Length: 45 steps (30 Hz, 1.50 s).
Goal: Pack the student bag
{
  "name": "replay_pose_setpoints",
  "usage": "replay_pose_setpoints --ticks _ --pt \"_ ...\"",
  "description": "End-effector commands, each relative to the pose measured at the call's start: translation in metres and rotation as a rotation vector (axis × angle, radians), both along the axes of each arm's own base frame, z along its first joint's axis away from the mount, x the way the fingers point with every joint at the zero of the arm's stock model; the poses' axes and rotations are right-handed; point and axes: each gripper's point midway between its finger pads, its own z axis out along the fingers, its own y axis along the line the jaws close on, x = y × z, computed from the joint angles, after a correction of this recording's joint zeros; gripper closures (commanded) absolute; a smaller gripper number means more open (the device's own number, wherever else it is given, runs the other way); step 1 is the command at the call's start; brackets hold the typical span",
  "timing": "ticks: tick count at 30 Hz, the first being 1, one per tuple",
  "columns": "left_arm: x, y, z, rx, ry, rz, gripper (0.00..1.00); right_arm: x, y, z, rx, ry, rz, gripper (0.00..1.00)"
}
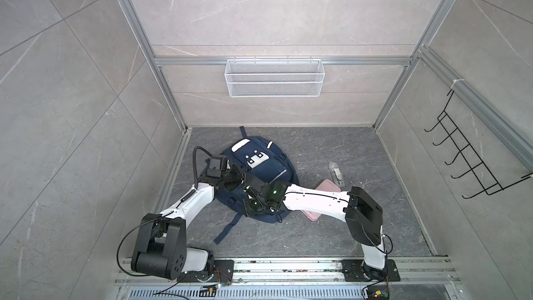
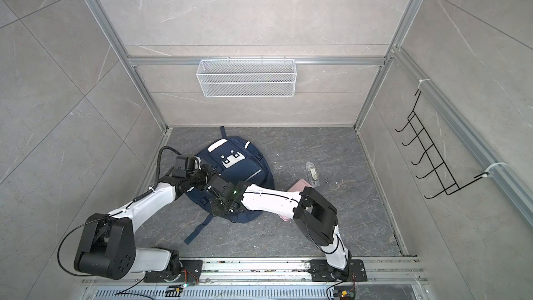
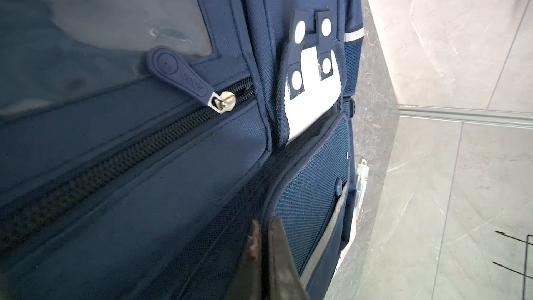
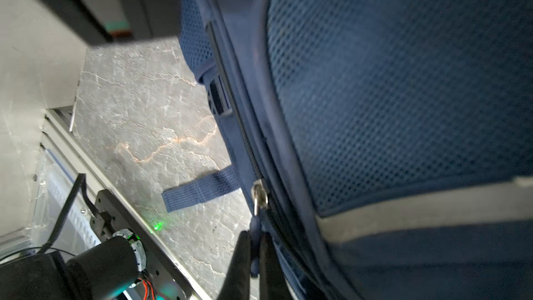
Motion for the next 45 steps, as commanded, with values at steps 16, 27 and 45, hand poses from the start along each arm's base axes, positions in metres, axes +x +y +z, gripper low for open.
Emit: replay_pose_setpoints --ticks 16,27,45 --pt "-0.031 0.01 0.003 -0.107 -0.018 0.116 1.0 0.027 -0.081 0.02 0.048 -0.041 -0.099 1.0" --pt "-0.029 0.002 0.003 -0.102 -0.015 0.09 1.0 -0.008 -0.006 0.018 0.069 -0.02 0.062 1.0" --pt "-0.016 -0.013 -0.008 -0.05 0.014 -0.023 1.0 -0.015 0.013 0.019 0.1 -0.009 0.052 0.79"
